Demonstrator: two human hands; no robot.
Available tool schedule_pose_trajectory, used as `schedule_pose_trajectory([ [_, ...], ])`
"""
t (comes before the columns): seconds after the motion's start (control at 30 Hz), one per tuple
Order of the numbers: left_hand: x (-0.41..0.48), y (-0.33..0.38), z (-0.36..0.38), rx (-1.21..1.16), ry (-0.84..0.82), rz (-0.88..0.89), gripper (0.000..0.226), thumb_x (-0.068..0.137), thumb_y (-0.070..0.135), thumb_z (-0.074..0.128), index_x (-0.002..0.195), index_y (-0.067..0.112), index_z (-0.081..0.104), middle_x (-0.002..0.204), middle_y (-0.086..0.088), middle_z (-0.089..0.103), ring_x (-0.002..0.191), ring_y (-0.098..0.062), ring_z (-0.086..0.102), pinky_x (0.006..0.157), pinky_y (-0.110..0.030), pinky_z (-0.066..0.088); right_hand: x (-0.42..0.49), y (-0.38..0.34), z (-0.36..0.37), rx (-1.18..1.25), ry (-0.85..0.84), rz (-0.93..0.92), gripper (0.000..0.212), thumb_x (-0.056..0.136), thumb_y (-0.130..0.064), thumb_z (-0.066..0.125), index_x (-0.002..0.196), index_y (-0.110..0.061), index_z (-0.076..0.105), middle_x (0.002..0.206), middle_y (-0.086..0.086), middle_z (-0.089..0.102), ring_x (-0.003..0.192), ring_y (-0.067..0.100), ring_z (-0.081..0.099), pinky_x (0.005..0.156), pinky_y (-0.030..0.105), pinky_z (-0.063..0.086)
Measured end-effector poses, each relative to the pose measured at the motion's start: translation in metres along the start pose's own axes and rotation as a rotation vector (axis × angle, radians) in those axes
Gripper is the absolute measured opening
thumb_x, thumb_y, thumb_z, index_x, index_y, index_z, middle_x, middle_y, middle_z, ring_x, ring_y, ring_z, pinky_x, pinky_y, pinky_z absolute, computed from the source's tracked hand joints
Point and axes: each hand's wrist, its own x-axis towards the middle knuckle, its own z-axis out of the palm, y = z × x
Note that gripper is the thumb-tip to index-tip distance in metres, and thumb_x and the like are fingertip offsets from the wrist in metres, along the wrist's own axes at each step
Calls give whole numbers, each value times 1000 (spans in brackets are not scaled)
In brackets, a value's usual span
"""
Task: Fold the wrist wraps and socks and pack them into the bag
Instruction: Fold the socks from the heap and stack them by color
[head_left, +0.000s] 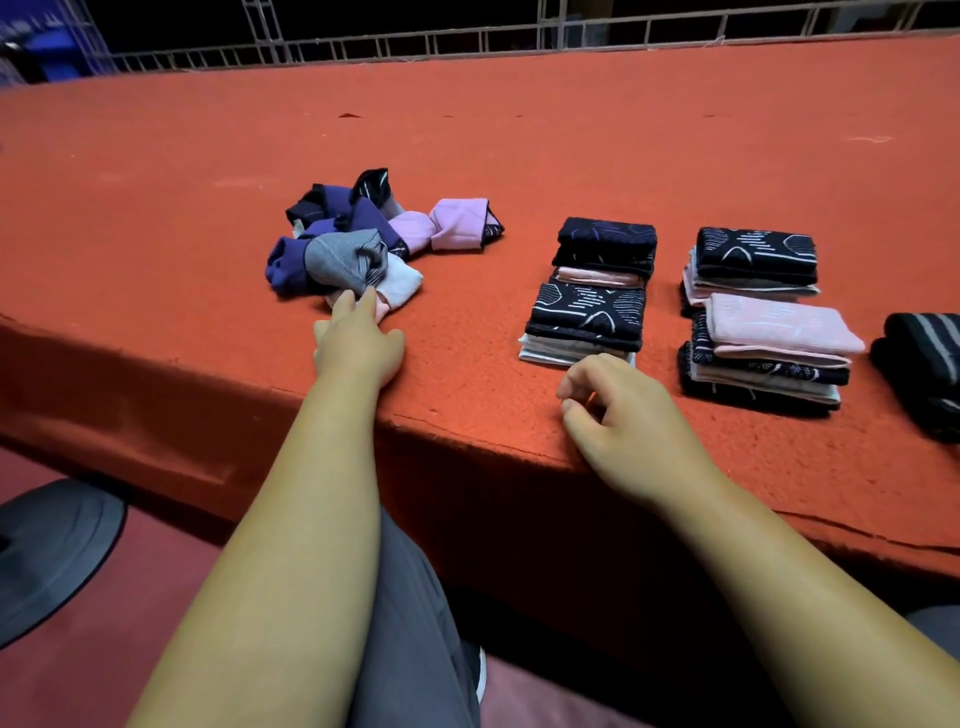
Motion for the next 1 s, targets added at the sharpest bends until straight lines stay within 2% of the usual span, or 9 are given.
schedule_pose_trajectory([
  [0.17, -5, 4, -5, -229, 253, 133, 48, 98, 17, 60, 145, 7, 58, 151, -11, 56, 133, -36, 55, 111, -38, 38, 0, 0, -2, 4, 2, 3, 18, 91, -11, 70, 94, -27, 61, 94, -11, 62, 88, 5, 57, 81, 24, 45],
  [0.27, -23, 17, -24, -382, 435, 189, 41, 92, 14, 72, 133, 11, 72, 130, -8, 71, 119, -28, 66, 109, -35, 47, 0, -1, -2, 18, 10, 5, 20, 91, -10, 70, 94, -27, 61, 95, -12, 62, 88, 3, 57, 79, 14, 41],
  [0.37, -52, 32, -39, -592, 474, 245, 29, 87, 23, 79, 115, 25, 78, 111, 8, 76, 102, -11, 71, 100, -34, 55, 0, -3, -2, 47, 47, 7, 18, 94, -11, 70, 100, -26, 64, 98, -13, 64, 88, 1, 59, 78, 8, 37],
  [0.47, -89, 53, -43, -782, 394, 282, 9, 89, 25, 82, 94, 27, 75, 90, 14, 76, 82, -1, 69, 85, -22, 55, -1, -6, -3, 131, 66, 38, 23, 98, -23, 72, 120, -28, 66, 105, -15, 69, 82, 5, 64, 78, 12, 43],
  [0.53, -103, 64, -40, -991, 274, 226, 8, 92, 25, 81, 92, 20, 75, 81, 9, 74, 73, -9, 65, 75, -26, 56, -1, -10, -5, 230, 76, 82, 30, 100, -31, 71, 129, -31, 64, 109, -17, 72, 79, 7, 68, 79, 18, 49],
  [0.6, -110, 71, -33, -1192, 96, 137, 10, 96, 21, 78, 90, 14, 74, 71, 7, 68, 64, -11, 59, 67, -28, 53, 0, -11, -7, 309, 102, 140, 25, 104, -35, 66, 129, -33, 65, 111, -19, 74, 84, 5, 73, 82, 24, 54],
  [0.73, -121, 81, -17, -1338, -187, 41, 9, 97, 20, 75, 96, 11, 73, 64, 9, 62, 59, -7, 53, 66, -27, 48, -3, -13, -11, 510, 122, 314, 14, 107, -32, 60, 113, -29, 72, 82, -8, 74, 74, 9, 73, 76, 29, 53],
  [0.87, -121, 85, -11, -1326, -218, -14, 10, 95, 21, 77, 95, 12, 74, 67, 5, 65, 61, -8, 54, 65, -27, 49, 1, -14, -15, 753, 175, 482, 38, 93, -43, 51, 110, -17, 74, 101, 9, 78, 70, 20, 68, 65, 35, 47],
  [1.0, -124, 86, -6, -1275, -206, -41, 12, 95, 23, 78, 92, 12, 74, 75, -1, 70, 61, -6, 57, 64, -26, 52, -1, -18, -24, 643, 75, 525, 44, 101, -61, 50, 107, -25, 75, 97, 0, 80, 70, 17, 72, 66, 34, 53],
])
